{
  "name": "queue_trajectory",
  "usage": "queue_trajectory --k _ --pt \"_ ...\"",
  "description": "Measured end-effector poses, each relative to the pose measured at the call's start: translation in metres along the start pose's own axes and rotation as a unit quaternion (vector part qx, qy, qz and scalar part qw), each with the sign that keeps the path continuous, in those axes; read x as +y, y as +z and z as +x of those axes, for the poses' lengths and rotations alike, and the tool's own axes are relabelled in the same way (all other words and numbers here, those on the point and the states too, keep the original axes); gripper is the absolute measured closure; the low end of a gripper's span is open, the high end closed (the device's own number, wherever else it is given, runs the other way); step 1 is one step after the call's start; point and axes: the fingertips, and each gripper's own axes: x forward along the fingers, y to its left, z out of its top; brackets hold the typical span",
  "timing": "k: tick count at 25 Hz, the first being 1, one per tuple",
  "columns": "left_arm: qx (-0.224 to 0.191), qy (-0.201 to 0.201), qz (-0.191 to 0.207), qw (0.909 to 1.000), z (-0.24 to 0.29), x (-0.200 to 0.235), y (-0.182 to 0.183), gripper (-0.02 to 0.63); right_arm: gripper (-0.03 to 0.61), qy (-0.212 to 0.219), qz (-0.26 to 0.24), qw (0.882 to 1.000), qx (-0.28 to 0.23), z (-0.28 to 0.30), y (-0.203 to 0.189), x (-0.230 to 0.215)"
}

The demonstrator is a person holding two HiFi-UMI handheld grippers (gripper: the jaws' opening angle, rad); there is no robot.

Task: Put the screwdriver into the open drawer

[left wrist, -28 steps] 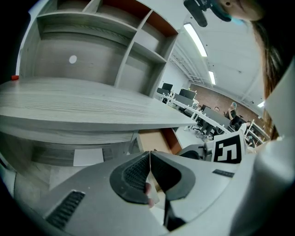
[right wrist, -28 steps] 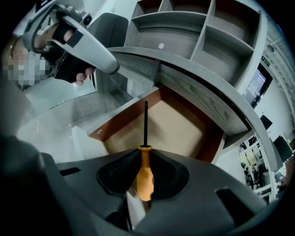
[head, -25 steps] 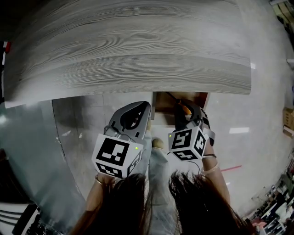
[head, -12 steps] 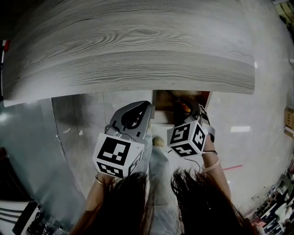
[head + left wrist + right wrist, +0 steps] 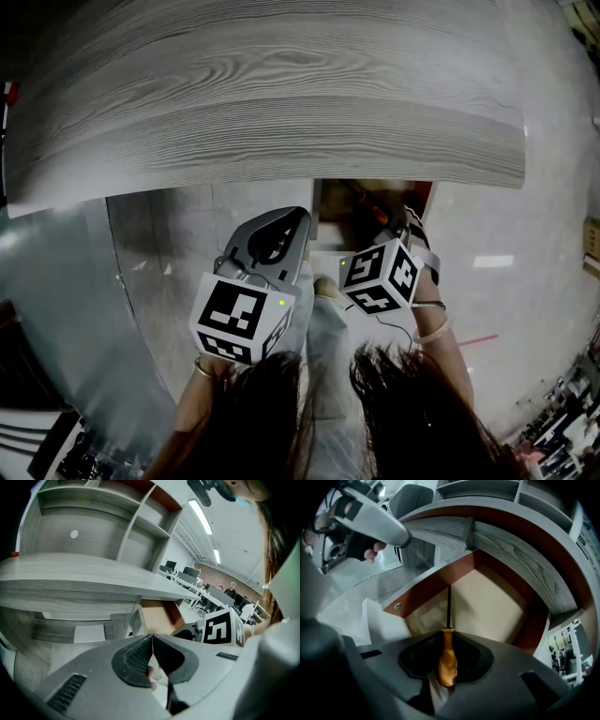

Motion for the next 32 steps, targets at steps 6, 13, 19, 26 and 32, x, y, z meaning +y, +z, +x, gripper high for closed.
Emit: queue_trajectory --k 6,13,19,26,32 --pt "0.004 -0.001 -0.002 1.0 -0.001 0.0 -0.002 0.592 0.492 0.004 0.0 1.0 0.002 0.0 0.001 0.0" --pt "0.003 -0.002 0.004 1.0 -0.004 -0.003 -0.004 0.592 0.48 -0.001 0.005 1.0 0.0 -0.006 0.002 0.002" --pt "0.008 0.001 0.008 0.9999 -0.006 -0.006 -0.009 0.592 0.476 -0.008 0.012 1.0 0.0 -0.013 0.0 0.003" --pt "0.011 0.012 0.013 0.9998 -0.012 -0.008 -0.012 0.592 0.476 -0.016 0.028 0.999 -0.011 -0.028 0.0 0.002" --pt "0.013 0.019 0.023 0.9995 -0.018 -0.015 -0.017 0.592 0.476 -0.026 0.042 0.999 -0.02 -0.042 -0.006 0.004"
